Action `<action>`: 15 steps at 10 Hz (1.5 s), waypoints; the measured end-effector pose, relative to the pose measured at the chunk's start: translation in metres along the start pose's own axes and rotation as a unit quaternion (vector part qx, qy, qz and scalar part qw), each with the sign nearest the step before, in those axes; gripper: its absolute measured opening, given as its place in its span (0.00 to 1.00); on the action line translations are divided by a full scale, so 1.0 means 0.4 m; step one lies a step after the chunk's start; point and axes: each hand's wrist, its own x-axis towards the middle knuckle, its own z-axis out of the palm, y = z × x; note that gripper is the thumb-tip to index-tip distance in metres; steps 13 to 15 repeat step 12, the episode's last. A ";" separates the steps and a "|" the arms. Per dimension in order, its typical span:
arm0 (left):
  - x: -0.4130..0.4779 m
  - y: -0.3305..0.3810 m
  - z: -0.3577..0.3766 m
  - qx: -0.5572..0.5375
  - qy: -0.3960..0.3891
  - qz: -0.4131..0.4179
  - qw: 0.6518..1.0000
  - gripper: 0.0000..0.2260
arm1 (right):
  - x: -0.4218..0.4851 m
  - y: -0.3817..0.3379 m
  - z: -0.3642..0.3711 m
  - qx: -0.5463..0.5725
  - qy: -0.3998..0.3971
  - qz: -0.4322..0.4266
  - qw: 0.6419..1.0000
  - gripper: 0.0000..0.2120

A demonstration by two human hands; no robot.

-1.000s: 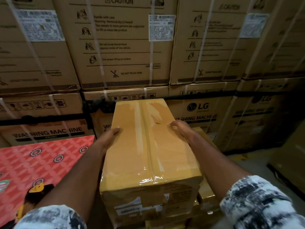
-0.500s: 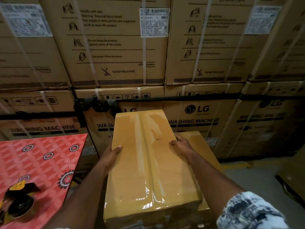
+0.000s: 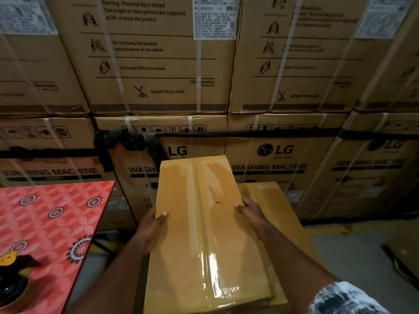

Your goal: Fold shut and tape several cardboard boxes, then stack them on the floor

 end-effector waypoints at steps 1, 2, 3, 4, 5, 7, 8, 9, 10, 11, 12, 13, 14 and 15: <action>0.006 0.006 0.007 0.002 -0.004 0.007 1.000 0.20 | 0.010 0.006 0.007 0.006 0.013 -0.009 1.000 0.24; 0.020 0.002 0.005 0.011 0.002 0.007 1.000 0.20 | 0.014 0.006 0.013 0.000 0.020 -0.013 1.000 0.23; 0.030 -0.005 0.011 0.017 0.000 0.010 1.000 0.20 | 0.021 0.009 0.015 -0.039 0.040 -0.017 0.998 0.21; 0.016 0.008 0.027 0.033 -0.009 0.020 0.999 0.21 | 0.009 0.018 0.017 -0.123 0.070 -0.038 0.989 0.17; 0.011 0.011 0.036 0.074 0.004 0.025 0.997 0.23 | -0.009 0.027 0.025 -0.283 0.103 -0.073 0.951 0.19; -0.025 0.025 0.041 0.161 0.029 0.033 0.986 0.25 | -0.064 0.022 0.055 -0.414 0.111 -0.106 0.897 0.23; -0.056 0.028 0.037 0.194 0.022 0.044 0.980 0.26 | -0.089 0.025 0.076 -0.455 0.098 -0.117 0.877 0.26; -0.089 0.029 0.029 0.188 0.020 0.053 0.980 0.26 | -0.112 0.015 0.115 -0.461 0.094 -0.135 0.872 0.27; -0.134 0.045 0.023 0.157 0.020 0.046 0.986 0.22 | -0.141 -0.006 0.167 -0.459 0.071 -0.153 0.872 0.27; -0.169 0.060 -0.005 0.129 0.017 0.052 0.990 0.20 | -0.169 -0.027 0.233 -0.458 0.052 -0.170 0.871 0.27; -0.203 0.082 -0.054 0.120 0.024 0.063 0.990 0.21 | -0.200 -0.052 0.313 -0.445 0.036 -0.202 0.872 0.27; -0.203 0.082 -0.054 0.120 0.024 0.063 0.990 0.21 | -0.200 -0.052 0.313 -0.445 0.036 -0.202 0.872 0.27; -0.203 0.082 -0.054 0.120 0.024 0.063 0.990 0.21 | -0.200 -0.052 0.313 -0.445 0.036 -0.202 0.872 0.27; -0.203 0.082 -0.054 0.120 0.024 0.063 0.990 0.21 | -0.200 -0.052 0.313 -0.445 0.036 -0.202 0.872 0.27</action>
